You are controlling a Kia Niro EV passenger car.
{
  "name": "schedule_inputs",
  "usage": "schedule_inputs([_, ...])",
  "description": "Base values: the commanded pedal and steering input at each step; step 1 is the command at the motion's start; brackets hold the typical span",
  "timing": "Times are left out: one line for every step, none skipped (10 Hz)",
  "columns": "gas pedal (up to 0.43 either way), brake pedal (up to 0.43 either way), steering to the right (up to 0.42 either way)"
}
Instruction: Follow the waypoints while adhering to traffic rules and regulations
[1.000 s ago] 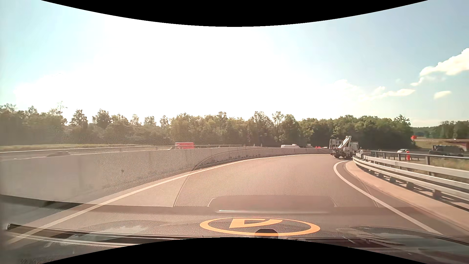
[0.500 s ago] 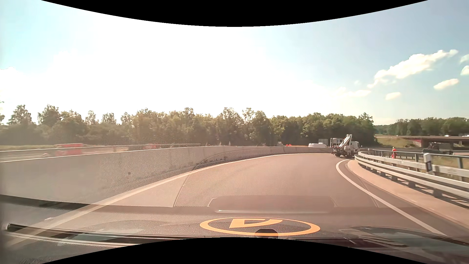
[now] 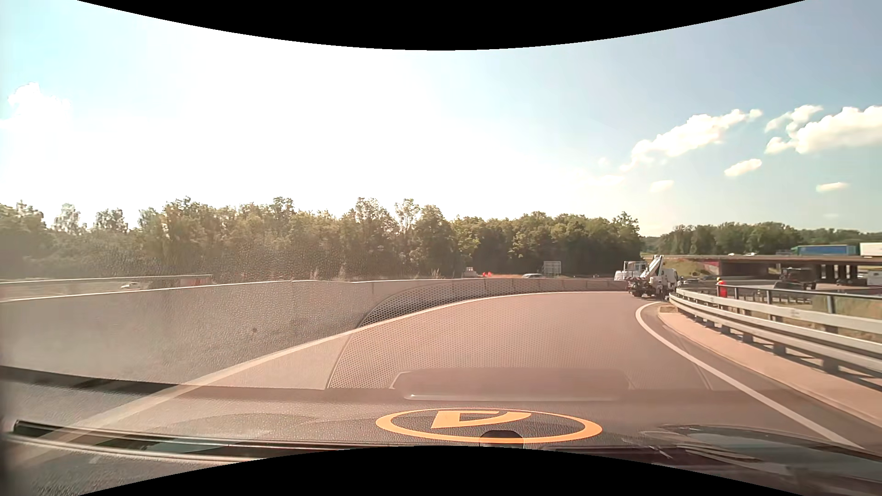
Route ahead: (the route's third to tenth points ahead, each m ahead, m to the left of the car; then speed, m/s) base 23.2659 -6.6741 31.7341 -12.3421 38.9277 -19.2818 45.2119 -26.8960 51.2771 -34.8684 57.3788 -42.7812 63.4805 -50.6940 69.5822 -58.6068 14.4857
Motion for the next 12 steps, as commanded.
schedule_inputs([0.15, 0.0, 0.098])
schedule_inputs([0.15, 0.0, 0.098])
schedule_inputs([0.15, 0.0, 0.098])
schedule_inputs([0.15, 0.0, 0.098])
schedule_inputs([0.15, 0.0, 0.098])
schedule_inputs([0.15, 0.0, 0.098])
schedule_inputs([0.138, 0.0, 0.1])
schedule_inputs([0.138, 0.0, 0.104])
schedule_inputs([0.138, 0.0, 0.107])
schedule_inputs([0.138, 0.0, 0.109])
schedule_inputs([0.138, 0.0, 0.109])
schedule_inputs([0.138, 0.0, 0.109])
